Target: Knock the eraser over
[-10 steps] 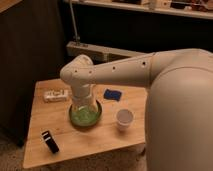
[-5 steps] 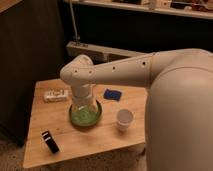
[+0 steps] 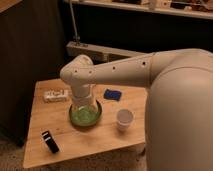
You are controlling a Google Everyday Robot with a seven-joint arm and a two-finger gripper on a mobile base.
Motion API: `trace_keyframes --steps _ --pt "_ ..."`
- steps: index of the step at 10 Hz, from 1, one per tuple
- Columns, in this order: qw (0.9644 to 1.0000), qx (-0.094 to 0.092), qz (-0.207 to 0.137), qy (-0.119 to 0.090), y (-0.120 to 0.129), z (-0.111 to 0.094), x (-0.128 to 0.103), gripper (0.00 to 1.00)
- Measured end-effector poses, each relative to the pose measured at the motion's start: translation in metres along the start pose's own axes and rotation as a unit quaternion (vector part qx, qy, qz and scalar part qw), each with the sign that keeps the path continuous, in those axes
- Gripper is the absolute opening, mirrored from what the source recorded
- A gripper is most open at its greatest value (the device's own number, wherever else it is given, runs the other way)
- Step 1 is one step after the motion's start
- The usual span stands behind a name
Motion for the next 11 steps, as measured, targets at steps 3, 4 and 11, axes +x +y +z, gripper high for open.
trace_keyframes --steps 3,4,11 --pt "1.0 0.0 0.0 0.0 0.0 0.0 0.0 0.65" --pt "1.0 0.0 0.0 0.0 0.0 0.0 0.0 0.65" --pt "0.9987 -0.005 -0.044 -0.027 0.018 -0.014 0.008 0.63"
